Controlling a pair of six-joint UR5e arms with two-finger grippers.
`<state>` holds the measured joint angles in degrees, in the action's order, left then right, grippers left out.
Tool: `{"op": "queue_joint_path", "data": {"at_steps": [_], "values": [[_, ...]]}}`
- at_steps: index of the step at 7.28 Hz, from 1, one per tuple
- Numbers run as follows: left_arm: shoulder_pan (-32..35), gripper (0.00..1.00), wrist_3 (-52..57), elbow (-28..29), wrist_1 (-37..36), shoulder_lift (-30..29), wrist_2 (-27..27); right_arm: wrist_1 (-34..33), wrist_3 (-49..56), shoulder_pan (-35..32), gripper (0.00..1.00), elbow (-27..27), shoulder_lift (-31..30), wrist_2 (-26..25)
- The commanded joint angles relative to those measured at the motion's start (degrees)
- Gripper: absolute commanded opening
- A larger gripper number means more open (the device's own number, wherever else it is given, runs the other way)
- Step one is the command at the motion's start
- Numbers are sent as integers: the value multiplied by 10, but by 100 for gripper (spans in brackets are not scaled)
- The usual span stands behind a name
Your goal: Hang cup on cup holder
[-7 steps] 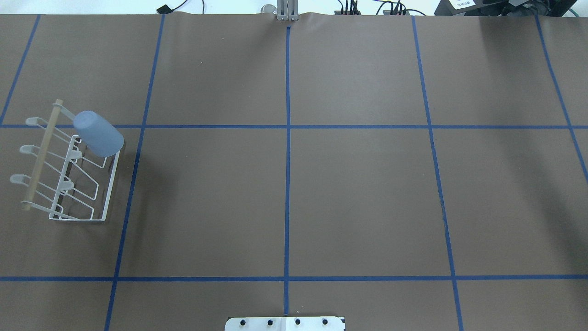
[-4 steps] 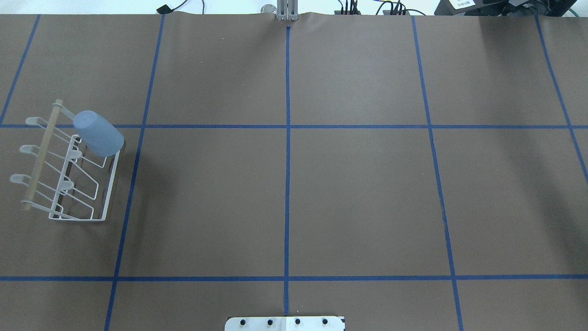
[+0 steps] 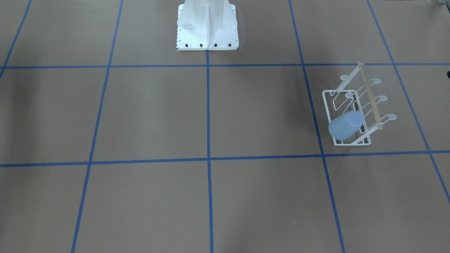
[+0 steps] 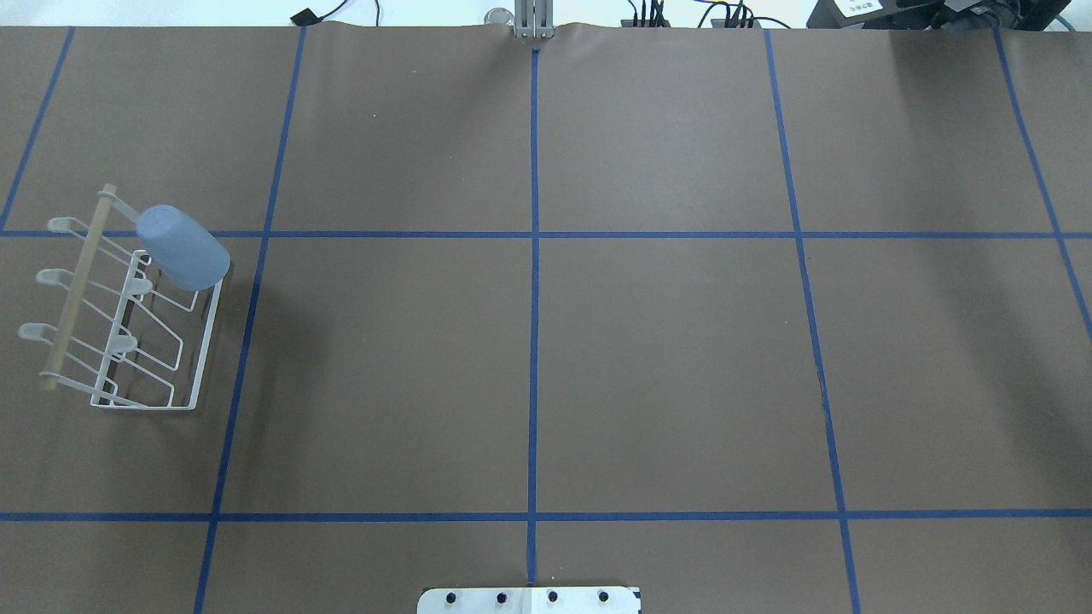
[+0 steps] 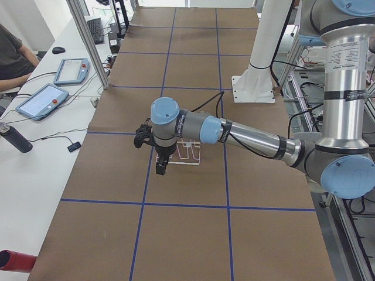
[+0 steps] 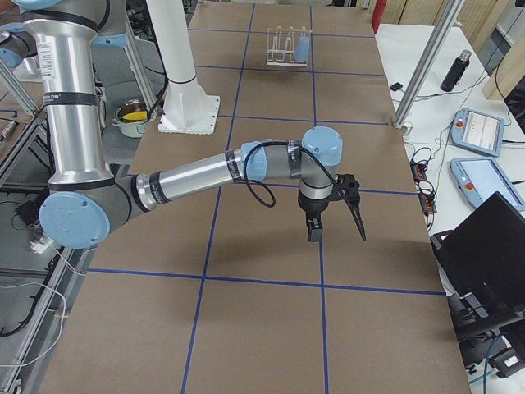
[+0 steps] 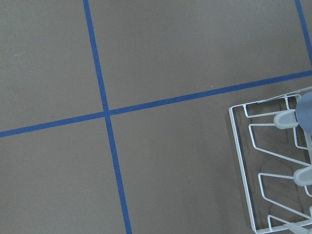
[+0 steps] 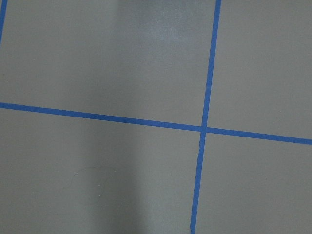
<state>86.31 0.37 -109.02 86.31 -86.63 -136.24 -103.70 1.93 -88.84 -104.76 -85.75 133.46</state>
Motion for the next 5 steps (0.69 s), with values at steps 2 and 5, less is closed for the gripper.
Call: {"op": "queue_joint_path", "data": {"at_steps": [2,5], "values": [[0,99,-1,-1,1,1,0,-2,0,0,100,0,0,0],[-2,99,-2,2,4,-5,3,-1,0,0,100,0,-3,0]]}}
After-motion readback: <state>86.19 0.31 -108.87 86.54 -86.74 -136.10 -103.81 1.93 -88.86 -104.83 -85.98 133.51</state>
